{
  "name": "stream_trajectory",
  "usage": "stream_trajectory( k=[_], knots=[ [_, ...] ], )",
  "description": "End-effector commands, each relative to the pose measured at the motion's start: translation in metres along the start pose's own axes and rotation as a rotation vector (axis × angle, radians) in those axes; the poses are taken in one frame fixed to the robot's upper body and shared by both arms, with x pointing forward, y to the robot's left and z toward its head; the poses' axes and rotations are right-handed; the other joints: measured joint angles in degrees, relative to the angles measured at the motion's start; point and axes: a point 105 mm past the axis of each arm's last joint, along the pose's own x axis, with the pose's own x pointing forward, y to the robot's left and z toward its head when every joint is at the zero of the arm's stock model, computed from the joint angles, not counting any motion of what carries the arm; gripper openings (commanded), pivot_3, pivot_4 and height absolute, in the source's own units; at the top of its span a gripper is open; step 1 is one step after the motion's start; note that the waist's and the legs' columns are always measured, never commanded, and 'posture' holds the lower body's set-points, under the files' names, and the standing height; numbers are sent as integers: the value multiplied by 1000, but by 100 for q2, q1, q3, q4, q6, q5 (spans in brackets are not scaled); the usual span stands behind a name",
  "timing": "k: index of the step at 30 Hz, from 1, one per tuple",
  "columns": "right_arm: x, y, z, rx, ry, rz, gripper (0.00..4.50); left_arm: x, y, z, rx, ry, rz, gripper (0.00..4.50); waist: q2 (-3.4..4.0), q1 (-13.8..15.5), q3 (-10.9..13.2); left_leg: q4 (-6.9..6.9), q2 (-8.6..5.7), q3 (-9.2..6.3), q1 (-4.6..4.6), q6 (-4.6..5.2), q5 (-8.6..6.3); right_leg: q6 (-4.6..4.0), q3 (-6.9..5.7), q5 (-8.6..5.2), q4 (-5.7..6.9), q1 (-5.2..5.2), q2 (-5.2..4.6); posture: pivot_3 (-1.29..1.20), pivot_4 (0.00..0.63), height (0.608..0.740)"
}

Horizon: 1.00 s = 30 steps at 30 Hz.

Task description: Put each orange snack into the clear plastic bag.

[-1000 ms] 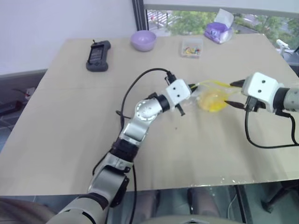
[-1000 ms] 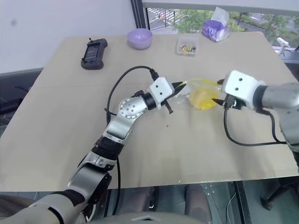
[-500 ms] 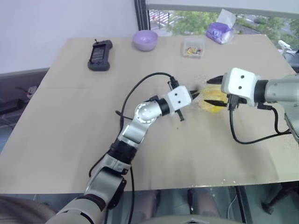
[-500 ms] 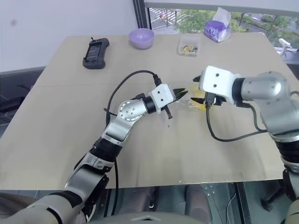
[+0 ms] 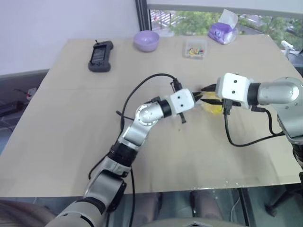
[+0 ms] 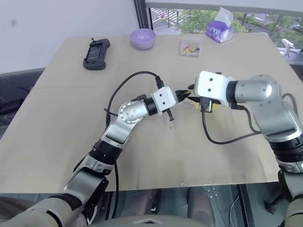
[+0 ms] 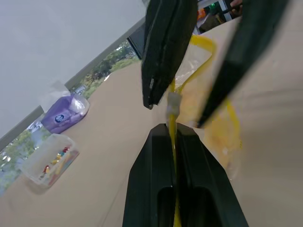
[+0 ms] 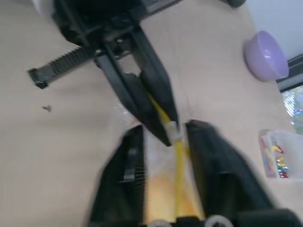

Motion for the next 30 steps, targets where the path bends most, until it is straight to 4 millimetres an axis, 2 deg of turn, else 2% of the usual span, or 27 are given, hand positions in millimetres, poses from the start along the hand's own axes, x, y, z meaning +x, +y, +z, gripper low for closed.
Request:
stream_trajectory(
  k=[1,13,14,15,22,30],
  knots=[
    [-5,-12,9,-55,-12,-50,621,1,2,20,57,-68,2,0,0,-1,0,0,0,0,1,0,0,0,0,0,0,0,0,0,150,740],
    [-5,-12,10,-57,-18,-55,621,0,-1,21,84,-76,-5,0,0,0,0,0,0,1,0,0,0,0,0,0,0,0,0,0,150,740],
    [-5,-11,11,-57,-19,-54,93,0,-1,21,84,-76,-6,0,0,0,0,0,0,0,0,0,0,0,0,0,0,0,0,0,150,740],
    [-5,-12,11,-57,-19,-54,17,0,-1,21,83,-77,-6,0,0,0,0,0,0,0,1,0,0,0,0,0,0,0,0,0,150,740],
    [-5,-12,9,-65,-5,-60,17,0,-1,20,82,-75,-2,0,0,0,0,0,0,0,1,0,0,0,0,0,0,0,0,0,150,740],
    [-15,-21,-10,-53,79,-112,17,-8,1,7,101,-24,21,0,0,1,0,0,0,1,1,0,0,0,0,0,0,0,0,0,150,740]
  ],
)
